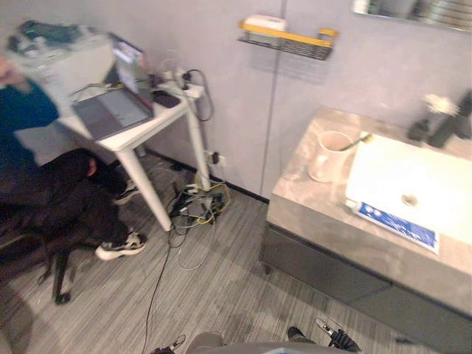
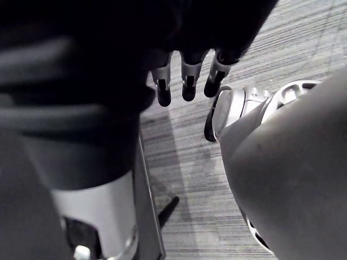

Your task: Organize washtable

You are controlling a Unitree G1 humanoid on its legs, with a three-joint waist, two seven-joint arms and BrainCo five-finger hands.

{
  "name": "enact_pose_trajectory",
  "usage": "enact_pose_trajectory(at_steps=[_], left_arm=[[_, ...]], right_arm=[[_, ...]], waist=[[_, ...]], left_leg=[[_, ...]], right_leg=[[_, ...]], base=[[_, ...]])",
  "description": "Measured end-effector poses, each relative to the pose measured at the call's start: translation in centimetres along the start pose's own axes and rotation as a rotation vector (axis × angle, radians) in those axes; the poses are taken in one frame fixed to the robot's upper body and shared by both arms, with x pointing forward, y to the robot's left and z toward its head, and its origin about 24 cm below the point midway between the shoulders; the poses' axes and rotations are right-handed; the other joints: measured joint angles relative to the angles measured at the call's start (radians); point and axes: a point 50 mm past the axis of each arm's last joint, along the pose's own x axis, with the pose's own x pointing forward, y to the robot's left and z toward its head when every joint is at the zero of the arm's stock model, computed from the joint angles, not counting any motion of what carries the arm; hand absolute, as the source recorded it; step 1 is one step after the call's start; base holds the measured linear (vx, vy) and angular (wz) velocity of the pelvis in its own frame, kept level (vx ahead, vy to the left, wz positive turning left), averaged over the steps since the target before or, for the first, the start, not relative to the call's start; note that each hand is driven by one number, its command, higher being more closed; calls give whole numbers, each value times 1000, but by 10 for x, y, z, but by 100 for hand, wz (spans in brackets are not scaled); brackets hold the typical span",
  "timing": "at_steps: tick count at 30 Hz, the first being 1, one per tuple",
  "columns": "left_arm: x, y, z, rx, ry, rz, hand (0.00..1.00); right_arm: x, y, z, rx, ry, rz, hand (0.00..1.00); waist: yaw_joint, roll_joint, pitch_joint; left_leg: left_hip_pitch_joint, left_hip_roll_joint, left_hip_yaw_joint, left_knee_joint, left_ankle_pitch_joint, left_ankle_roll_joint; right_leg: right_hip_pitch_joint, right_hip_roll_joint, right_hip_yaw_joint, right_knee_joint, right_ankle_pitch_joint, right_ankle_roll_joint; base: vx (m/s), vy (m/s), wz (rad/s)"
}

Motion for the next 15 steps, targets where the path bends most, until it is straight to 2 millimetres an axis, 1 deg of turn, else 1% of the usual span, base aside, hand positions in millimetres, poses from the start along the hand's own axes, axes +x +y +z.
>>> enact_pose_trajectory(at_steps=[1,2,3,4,5,6,7,8,9,11,12,13,15], left_arm=[[0,0,-1,1,4,1,0],[0,0,-1,2,5,1,0],[0,0,-1,1,5,1,0],[0,0,-1,-2,3,0,0],[0,-1,-1,-7,5,-1,0],[0,-3,-2,-24,14,-6,0],[0,-6,-10,-25,49,-14,0],[-1,-8,-11,-20,46,-19,0],[0,-7,-8,12,39,-22,0],[0,-4,-10,20,52,-24,0],[0,-5,-11,15,57,-28,0],[0,-5,-12,10,60,-29,0],[1,-2,-9,22,53,-27,0]], right_arm=[[0,0,2,-4,-4,1,0],[1,1,3,-16,-7,6,0],[1,1,4,-29,-9,11,0],[1,3,8,-45,-17,23,0],[1,2,7,-45,-14,22,0],[2,7,11,-47,-26,34,0],[4,7,19,-52,-39,32,0],[6,5,21,-58,-23,22,0],[8,0,16,-59,15,1,0],[8,-7,12,-54,38,-19,0],[8,-11,10,-42,51,-30,0],[8,-12,10,-30,51,-35,0],[8,-13,8,-5,54,-43,0]], waist=[[-1,3,3],[-1,3,4],[-1,4,4],[2,-1,8],[8,-15,13],[18,-2,3],[10,34,-1],[3,37,2],[7,25,20],[3,31,25],[6,36,21],[13,37,21],[8,26,28]], left_leg=[[21,21,58,-3,-4,7],[44,36,105,-10,-5,6],[52,43,126,-11,-6,4],[67,50,169,-6,-13,-4],[78,46,192,-8,-17,-6],[81,44,216,-32,-9,-5],[79,58,225,-103,32,2],[98,52,261,-158,66,-13],[137,17,247,-212,101,-29],[136,-16,99,-240,126,3],[142,-18,21,-265,133,-3],[154,-15,-20,-292,130,-8],[164,-9,-23,-314,130,-24]], right_leg=[[-35,13,-96,86,-29,-29],[-67,23,-221,189,-68,-71],[-77,21,-292,224,-82,-85],[-96,-13,-475,247,-97,-111],[-101,-28,-560,218,-94,-109],[-94,-27,-613,126,-51,-106],[-57,-24,-683,22,-2,-150],[-55,-56,-809,49,-14,-166],[-11,-53,-845,-30,-7,-141],[33,-25,-828,-110,36,-143],[58,-10,-814,-172,65,-143],[78,10,-795,-233,88,-143],[112,26,-790,-305,123,-139]], base=[[-109,58,-127],[-55,22,-120],[-32,-26,-115],[-1,-17,-97],[5,-33,-143],[-4,-56,-125],[15,-97,-114],[136,-158,-89],[173,-155,-64],[128,-160,-38],[106,-183,-52],[119,-171,-60],[121,-102,-30]])
